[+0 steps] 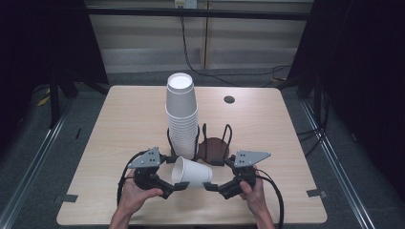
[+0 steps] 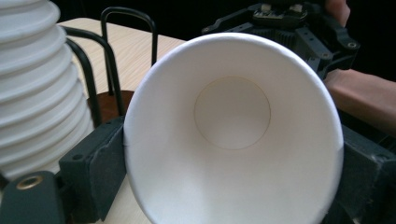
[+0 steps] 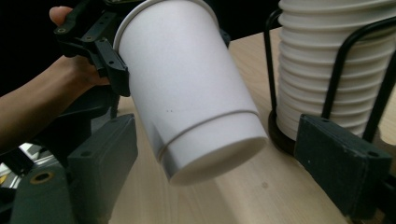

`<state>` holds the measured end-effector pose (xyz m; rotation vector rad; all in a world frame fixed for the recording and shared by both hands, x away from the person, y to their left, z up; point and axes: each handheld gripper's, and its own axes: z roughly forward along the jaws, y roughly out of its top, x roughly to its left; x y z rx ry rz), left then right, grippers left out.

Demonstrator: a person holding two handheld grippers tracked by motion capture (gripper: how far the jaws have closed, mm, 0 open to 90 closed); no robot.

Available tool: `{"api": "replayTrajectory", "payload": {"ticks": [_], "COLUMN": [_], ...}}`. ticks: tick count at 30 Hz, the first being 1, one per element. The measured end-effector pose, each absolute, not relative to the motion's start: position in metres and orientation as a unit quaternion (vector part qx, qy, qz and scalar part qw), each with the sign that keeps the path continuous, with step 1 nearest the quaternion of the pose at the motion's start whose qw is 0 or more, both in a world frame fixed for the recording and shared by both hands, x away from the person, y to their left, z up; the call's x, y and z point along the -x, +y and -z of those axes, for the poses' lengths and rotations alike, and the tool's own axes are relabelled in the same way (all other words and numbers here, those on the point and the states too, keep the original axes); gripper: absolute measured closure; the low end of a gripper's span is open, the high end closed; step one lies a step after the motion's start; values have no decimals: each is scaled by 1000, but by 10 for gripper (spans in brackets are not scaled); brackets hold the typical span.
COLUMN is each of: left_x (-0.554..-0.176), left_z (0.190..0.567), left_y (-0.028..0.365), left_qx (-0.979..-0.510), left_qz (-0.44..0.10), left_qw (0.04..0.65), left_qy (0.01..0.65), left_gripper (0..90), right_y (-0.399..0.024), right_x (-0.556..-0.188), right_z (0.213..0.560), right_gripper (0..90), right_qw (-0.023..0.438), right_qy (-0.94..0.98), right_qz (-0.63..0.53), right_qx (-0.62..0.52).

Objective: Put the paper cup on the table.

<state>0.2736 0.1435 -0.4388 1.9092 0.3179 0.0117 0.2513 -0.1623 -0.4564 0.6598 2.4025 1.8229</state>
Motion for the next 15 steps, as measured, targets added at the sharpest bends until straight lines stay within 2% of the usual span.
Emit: {"api": "replayTrajectory", "payload": {"ticks": [5,10,15], "left_x": [-274,-277,-280], "left_z": [438,438,432], "left_y": [149,155,160], "left_qx": [-815,-817,-826], "left_qz": [-11,-14,-20], "left_qw": [561,556,542], "left_qy": [144,150,152], "left_gripper": [104,103,101], "right_y": [-168,-179,-183], "right_x": [-248,-244,-240], "right_z": [456,462,467], "right_gripper": [130,130,130], "right_qw": [56,119,163], "right_qy": [772,751,738], "right_qz": [-592,-593,-589], "right_qx": [-226,-266,-287]}}
